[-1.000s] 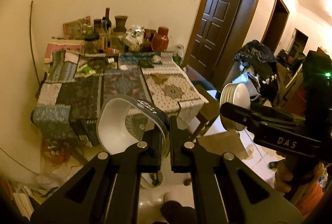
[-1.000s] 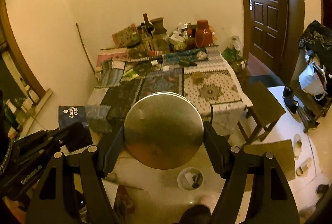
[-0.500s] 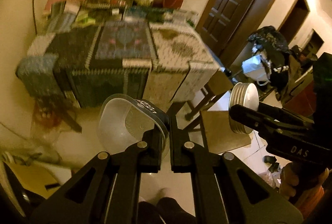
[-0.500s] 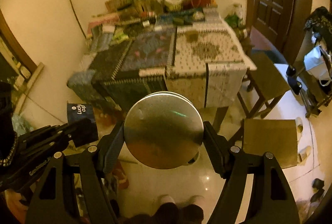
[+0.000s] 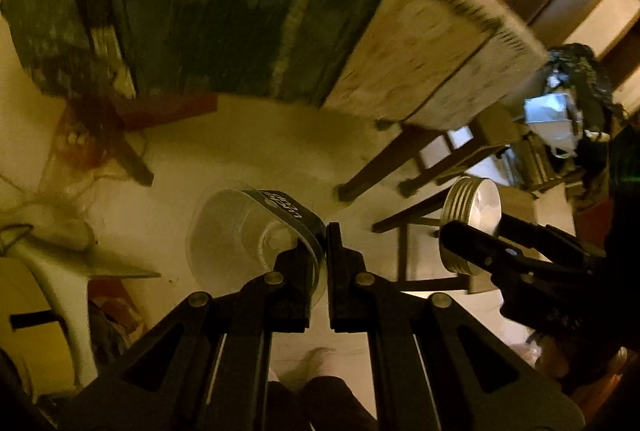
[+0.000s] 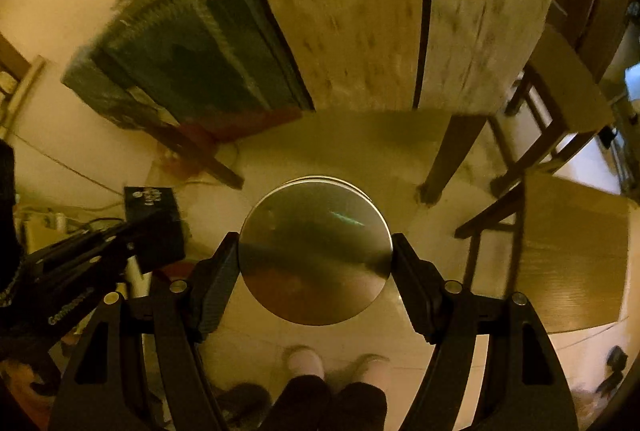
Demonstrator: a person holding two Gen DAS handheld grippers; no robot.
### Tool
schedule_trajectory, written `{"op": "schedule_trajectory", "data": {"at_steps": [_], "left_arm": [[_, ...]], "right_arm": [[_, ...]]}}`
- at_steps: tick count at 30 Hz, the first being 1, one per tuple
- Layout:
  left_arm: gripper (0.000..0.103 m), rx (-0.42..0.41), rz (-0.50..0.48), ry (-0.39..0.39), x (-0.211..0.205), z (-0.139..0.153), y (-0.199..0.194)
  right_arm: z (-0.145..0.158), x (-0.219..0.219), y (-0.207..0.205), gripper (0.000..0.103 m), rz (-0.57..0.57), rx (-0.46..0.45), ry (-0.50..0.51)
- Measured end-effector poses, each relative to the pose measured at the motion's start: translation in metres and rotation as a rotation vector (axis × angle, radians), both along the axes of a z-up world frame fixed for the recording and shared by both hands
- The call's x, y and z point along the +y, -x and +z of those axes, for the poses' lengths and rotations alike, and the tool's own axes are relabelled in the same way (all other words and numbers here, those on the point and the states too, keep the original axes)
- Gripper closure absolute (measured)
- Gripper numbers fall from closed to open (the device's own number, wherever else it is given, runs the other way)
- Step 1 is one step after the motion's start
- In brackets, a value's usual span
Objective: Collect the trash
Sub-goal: 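Open the right tool to drop the silver tin into the bin while the left tool drops the cup, then raise both empty tools from the bin back toward the table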
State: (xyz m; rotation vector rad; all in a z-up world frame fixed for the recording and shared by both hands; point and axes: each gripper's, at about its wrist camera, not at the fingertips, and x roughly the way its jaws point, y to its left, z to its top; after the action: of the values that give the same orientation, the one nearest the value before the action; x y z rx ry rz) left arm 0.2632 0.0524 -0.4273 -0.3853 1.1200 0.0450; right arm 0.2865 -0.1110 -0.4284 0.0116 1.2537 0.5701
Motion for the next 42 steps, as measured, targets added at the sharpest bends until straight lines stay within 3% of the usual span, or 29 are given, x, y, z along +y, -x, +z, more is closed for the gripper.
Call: {"op": "schedule_trajectory", "data": {"at_steps": [5, 12, 25, 26, 28, 30, 35, 42], "left_arm": [[0.099, 0.032, 0.034, 0.019, 0.012, -0.069, -0.008], [0.099, 0.065, 0.017, 0.056, 0.01, -0.14, -0.025], [0.098, 0.159, -0.092, 0.148, -0.029, -0.204, -0.066], [0.095, 0.171, -0.105, 0.158, -0.033, -0.208, -0.07], [0.076, 0.197, -0.117, 0.169, -0.037, -0.215, -0.075], [0.069, 0.214, -0.116, 0.145, -0.04, -0.217, -0.079], [0.069, 0.232, -0.117, 0.077, -0.039, -0.201, -0.078], [0.069, 0.188, -0.11, 0.024, -0.029, -0.13, -0.067]], "right_arm": [[-0.066, 0.014, -0.014, 0.032, 0.017, 0.004, 0.002], [-0.121, 0.022, -0.026, 0.031, 0.061, 0.042, -0.042], [-0.139, -0.012, -0.036, 0.031, -0.016, 0.054, 0.088], [-0.137, -0.016, -0.037, 0.031, -0.029, 0.054, 0.094], [-0.136, -0.018, -0.039, 0.031, -0.044, 0.055, 0.095], [-0.132, -0.019, -0.041, 0.031, -0.058, 0.059, 0.091], [-0.116, -0.019, -0.04, 0.031, -0.065, 0.052, 0.088], [-0.062, -0.019, -0.036, 0.031, -0.052, 0.025, 0.085]]}}
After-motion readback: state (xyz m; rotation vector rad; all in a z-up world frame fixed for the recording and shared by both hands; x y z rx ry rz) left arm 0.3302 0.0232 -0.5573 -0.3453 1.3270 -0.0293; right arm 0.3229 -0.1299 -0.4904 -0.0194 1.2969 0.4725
